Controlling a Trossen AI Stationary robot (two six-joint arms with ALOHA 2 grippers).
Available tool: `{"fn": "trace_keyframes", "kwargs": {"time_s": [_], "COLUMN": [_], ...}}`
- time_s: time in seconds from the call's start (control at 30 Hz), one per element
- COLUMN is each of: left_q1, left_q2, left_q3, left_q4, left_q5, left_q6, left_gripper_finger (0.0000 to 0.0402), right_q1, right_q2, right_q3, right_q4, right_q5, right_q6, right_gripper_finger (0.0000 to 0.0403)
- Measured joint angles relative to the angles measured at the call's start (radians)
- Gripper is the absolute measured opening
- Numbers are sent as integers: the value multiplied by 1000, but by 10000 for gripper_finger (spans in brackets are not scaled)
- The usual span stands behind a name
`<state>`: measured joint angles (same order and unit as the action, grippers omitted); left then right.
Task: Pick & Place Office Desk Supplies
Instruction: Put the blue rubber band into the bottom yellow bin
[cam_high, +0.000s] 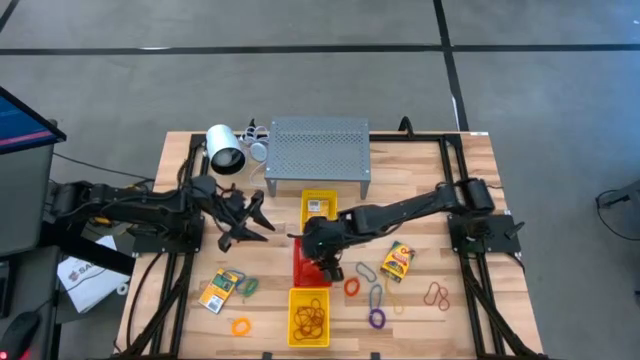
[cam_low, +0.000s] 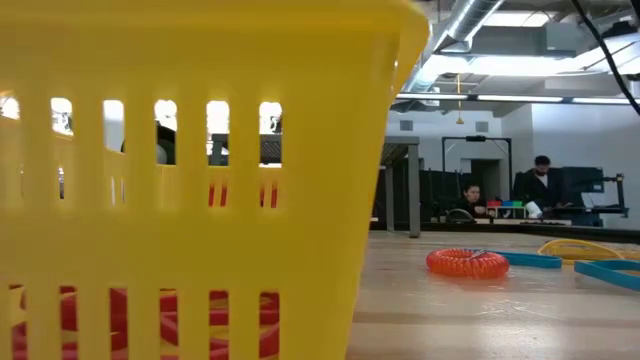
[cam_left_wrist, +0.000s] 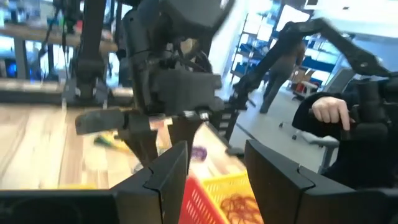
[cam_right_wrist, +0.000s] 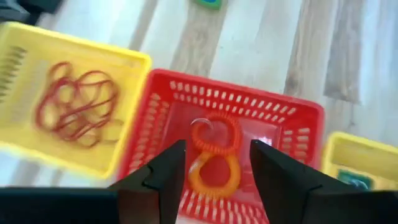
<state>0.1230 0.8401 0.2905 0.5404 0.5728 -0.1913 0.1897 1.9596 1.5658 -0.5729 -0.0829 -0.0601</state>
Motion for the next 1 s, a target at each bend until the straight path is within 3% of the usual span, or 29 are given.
{"fn": "trace_keyframes", "kwargs": {"time_s": [0.17, 0.33, 0.53, 0.83, 1.0], "left_q1": [-10, -74, -232, -500, -594], "left_q2": [-98, -202, -243, -176, -71], "left_q3": [25, 86, 161, 228, 232], "left_q4": [-46, -265, -550, -793, -856], "left_q5": [0, -2, -159, -476, -572], "left_q6": [0, 1, 2, -43, -78], "left_gripper_finger": [158, 158, 158, 158, 158], "right_q1": [31, 82, 147, 183, 214], "right_q2": [-113, -206, -260, -376, -407], "right_q3": [0, 1, -22, -298, -472], "right_q4": [16, 31, 85, 516, 830], "right_q5": [2, 4, 82, 84, 84], "right_q6": [-1, -9, -19, 59, 76], "right_gripper_finger": [169, 164, 160, 155, 155]}}
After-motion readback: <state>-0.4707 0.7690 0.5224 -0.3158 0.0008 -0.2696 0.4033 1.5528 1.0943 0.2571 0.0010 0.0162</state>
